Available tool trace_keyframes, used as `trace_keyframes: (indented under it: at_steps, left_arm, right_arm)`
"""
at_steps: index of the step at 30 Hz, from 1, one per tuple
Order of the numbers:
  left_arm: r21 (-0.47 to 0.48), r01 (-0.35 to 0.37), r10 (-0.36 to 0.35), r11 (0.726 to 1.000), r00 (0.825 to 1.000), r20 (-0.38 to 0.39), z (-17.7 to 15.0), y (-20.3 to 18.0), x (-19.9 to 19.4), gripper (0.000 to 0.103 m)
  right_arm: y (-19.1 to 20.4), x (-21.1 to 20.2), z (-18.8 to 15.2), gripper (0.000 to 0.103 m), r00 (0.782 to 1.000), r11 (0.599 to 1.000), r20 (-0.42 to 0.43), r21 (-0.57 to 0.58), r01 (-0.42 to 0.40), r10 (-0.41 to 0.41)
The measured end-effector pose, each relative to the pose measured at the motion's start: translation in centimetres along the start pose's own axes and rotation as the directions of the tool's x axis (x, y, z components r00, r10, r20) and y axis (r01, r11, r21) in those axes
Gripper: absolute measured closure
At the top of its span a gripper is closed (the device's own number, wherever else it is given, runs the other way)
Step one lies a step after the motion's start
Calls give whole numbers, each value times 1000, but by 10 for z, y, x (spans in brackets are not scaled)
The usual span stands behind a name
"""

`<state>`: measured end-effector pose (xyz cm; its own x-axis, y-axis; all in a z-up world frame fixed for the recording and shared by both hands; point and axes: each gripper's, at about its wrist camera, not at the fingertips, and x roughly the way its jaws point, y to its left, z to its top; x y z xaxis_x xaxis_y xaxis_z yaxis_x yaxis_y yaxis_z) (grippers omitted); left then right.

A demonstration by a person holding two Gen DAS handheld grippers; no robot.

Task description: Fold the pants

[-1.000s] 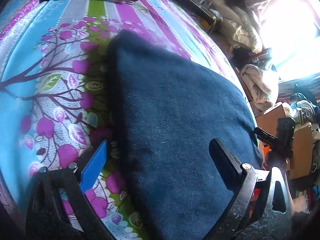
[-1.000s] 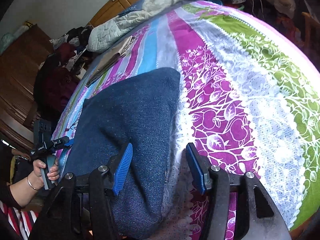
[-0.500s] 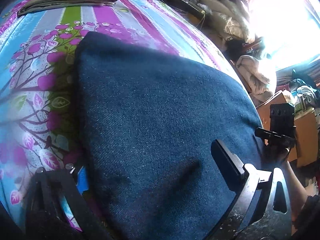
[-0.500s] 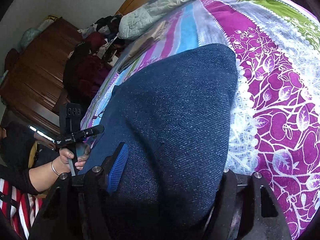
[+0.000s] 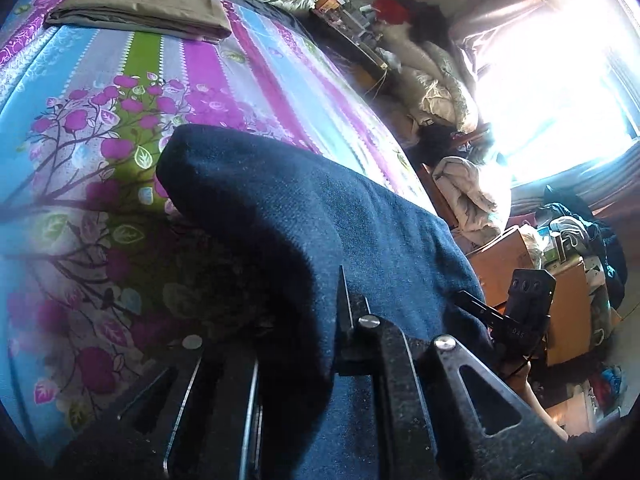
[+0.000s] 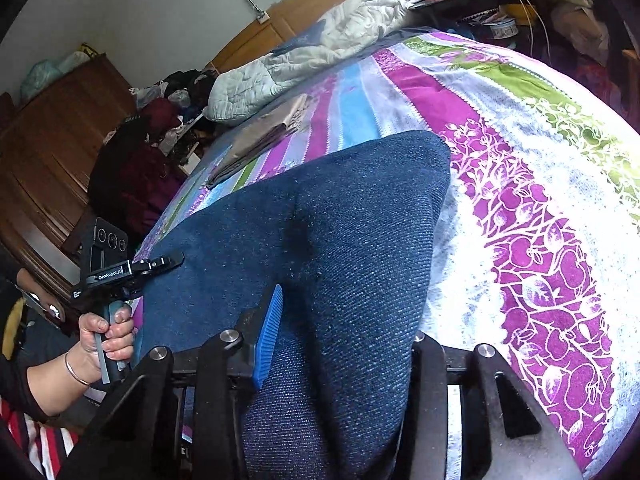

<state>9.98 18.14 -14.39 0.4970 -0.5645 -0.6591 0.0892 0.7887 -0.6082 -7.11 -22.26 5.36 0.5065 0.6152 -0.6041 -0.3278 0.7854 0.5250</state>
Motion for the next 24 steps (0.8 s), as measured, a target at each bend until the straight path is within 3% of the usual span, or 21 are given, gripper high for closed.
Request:
trace_keyframes:
  at_steps: [2, 4, 6, 10, 13, 15, 17, 18, 19, 21, 22, 23, 24]
  left_arm:
    - [-33, 37, -36, 999, 999, 21, 2, 2, -14, 94]
    - [-45, 45, -42, 998, 997, 57, 8, 3, -35, 94]
    - [-88, 48, -40, 995, 995, 97, 14, 19, -67, 94]
    - [-144, -42, 62, 989, 988, 141, 16, 58, -131, 94]
    - [-174, -139, 173, 975, 964, 199, 9, 95, -196, 94]
    - [-125, -300, 320, 946, 924, 208, 1, 122, -232, 93]
    - [-159, -455, 474, 876, 873, 112, -9, 154, -242, 70]
    - [-207, -552, 567, 808, 823, 17, -15, 177, -246, 67]
    - [-222, -595, 610, 773, 792, 4, -20, 183, -253, 70]
    - [-243, -683, 720, 689, 685, 114, -30, 175, -287, 70]
    - [-256, -705, 748, 661, 646, 151, -34, 170, -300, 70]
    - [-261, -708, 753, 656, 635, 170, -37, 167, -310, 70]
    - [-250, -686, 729, 683, 663, 173, -40, 166, -316, 70]
  right_arm:
    - [20, 3, 6, 61, 1000, 1000, -10, -30, -7, 7]
    - [39, 12, 13, 68, 999, 997, -36, -60, -38, 36]
    - [65, 35, 13, 69, 995, 993, -81, -93, -72, 64]
    - [128, 96, 10, 70, 974, 973, -144, -127, -194, 176]
    - [178, 152, 6, 72, 954, 951, -181, -154, -267, 239]
    - [207, 190, 2, 71, 956, 950, -190, -176, -259, 225]
    - [219, 228, -5, 55, 957, 967, -240, -154, -203, 163]
    - [219, 237, -10, 47, 953, 977, -271, -124, -174, 136]
    - [213, 236, -11, 47, 953, 981, -270, -91, -169, 139]
    - [192, 215, -15, 47, 968, 987, -214, -64, -151, 134]
    - [181, 207, -13, 43, 976, 990, -191, -68, -121, 106]
    - [172, 196, -12, 41, 982, 994, -174, -67, -88, 75]
    - [167, 188, -9, 41, 985, 996, -162, -68, -64, 53]
